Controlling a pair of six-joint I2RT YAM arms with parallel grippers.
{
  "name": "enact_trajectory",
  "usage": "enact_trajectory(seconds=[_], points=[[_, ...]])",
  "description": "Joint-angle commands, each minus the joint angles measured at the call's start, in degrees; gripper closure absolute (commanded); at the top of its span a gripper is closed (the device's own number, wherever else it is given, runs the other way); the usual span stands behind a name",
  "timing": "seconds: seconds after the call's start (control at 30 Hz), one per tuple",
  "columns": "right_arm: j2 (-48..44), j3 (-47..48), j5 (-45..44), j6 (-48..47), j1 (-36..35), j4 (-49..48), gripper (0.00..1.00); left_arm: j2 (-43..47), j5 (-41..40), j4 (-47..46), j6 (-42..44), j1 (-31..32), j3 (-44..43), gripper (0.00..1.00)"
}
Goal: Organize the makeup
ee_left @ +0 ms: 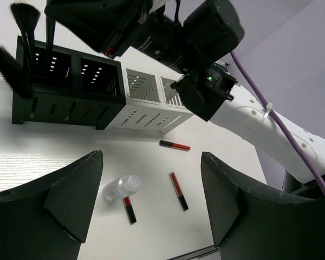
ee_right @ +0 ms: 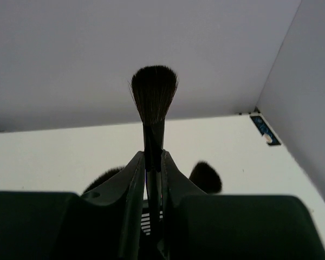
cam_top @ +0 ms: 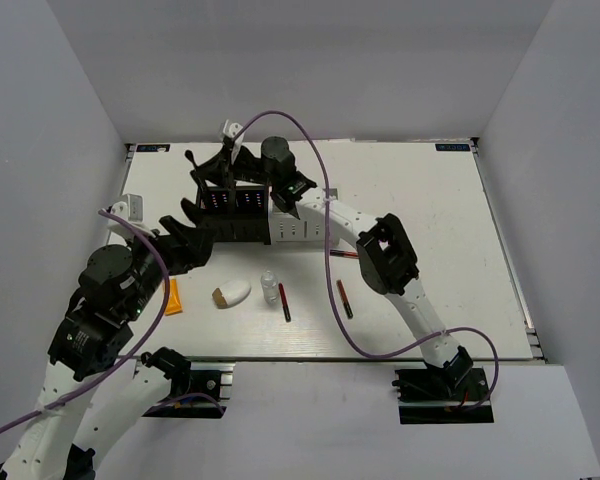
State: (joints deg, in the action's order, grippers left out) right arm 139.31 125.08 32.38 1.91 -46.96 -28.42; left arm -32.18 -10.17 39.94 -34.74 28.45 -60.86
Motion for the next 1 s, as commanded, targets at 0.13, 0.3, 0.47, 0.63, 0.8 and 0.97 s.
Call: enact_trajectory(seconds=[0.13, 0.3, 0.47, 0.63, 0.8, 0.97], points=[[-1.8, -6.0, -0.3, -0.7, 0.2, -2.4, 0.97, -1.7, 0.9, -0.6, 1.8, -0.2, -1.2, 0.16], [-1.8, -5.8, 0.3, -1.6, 0.5, -0.5, 0.57, -4.1, 3.7, -1.8, 2.7, -0.2, -1.5, 0.16], [-3.2, -5.8, 0.8, -1.6, 0.6, 1.3, 0.44, -5.2, 5.6, -2.4, 2.7, -0.2, -0.8, 0.15], [-5.9, -6.1, 0.5, -3.1, 1.5, 2.7, 0.49, -6.1, 8.3, -4.7, 3.1, -0.2, 0.4, 0.17], [-11.5, -7.9, -1.0, -2.4, 4.7, 3.8, 0.81, -8.6, 15.4, -6.7, 4.6, -0.2, 0.6, 0.40], [-19.1, -10.0, -1.3, -1.5, 10.7, 14.2, 1.00, -11.5, 20.0, -8.9, 5.8, -0.2, 3.2, 0.71]])
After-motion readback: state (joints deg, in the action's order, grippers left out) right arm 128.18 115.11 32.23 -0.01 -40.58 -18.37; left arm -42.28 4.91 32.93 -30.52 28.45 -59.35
